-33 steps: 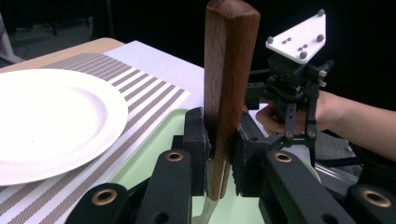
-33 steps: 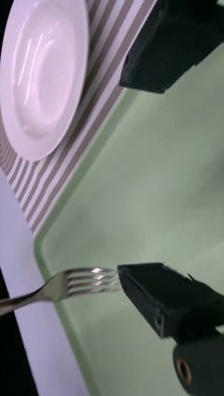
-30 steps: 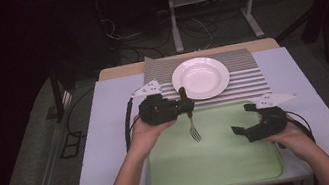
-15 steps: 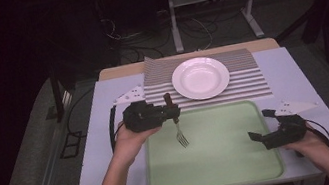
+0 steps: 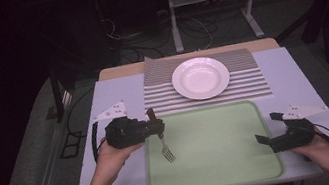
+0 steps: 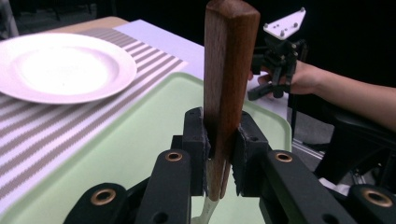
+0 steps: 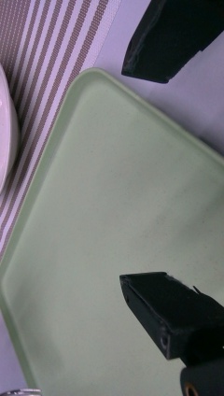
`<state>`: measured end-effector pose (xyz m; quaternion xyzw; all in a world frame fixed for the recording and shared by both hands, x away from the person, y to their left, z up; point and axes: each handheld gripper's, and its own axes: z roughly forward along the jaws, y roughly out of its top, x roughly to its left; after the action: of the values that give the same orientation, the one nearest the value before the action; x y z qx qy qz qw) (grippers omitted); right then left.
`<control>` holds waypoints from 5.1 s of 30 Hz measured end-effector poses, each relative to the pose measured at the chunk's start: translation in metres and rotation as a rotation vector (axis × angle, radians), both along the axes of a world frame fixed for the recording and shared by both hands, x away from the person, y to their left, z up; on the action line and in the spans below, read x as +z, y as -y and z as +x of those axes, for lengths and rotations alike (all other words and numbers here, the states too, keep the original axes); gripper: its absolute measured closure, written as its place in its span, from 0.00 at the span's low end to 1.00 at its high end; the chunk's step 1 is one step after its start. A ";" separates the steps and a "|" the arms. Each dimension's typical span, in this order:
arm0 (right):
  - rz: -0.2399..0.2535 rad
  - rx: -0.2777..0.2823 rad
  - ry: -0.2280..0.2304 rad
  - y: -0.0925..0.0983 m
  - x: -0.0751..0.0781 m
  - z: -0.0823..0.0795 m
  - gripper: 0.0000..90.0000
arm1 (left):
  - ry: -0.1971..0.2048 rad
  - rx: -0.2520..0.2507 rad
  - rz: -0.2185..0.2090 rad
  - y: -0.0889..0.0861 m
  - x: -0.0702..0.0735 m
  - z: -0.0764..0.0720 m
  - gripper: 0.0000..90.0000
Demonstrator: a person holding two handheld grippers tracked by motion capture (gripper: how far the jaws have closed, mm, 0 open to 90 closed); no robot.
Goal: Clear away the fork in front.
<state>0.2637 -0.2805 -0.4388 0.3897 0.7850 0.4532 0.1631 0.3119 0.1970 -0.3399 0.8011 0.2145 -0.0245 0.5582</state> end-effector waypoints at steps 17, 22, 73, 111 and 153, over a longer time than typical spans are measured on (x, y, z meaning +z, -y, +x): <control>-0.014 0.003 0.014 -0.001 0.001 0.000 0.03 | -0.057 -0.008 0.047 0.007 -0.021 0.008 0.85; -0.013 0.000 0.010 -0.002 0.001 0.000 0.03 | -0.049 0.034 0.057 0.008 -0.026 0.017 0.85; -0.019 0.007 0.015 -0.003 0.000 0.000 0.03 | -0.280 0.197 0.307 0.010 -0.102 0.065 0.67; -0.033 0.017 0.018 -0.006 0.000 0.001 0.03 | -0.130 0.252 0.419 0.023 -0.099 0.062 0.99; -0.025 0.030 0.044 -0.004 0.008 -0.002 0.03 | 0.066 0.217 0.191 -0.011 -0.066 0.001 0.10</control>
<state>0.2612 -0.2766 -0.4312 0.3656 0.7926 0.4543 0.1781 0.3132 0.2085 -0.4062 0.8231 0.2826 0.0826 0.4856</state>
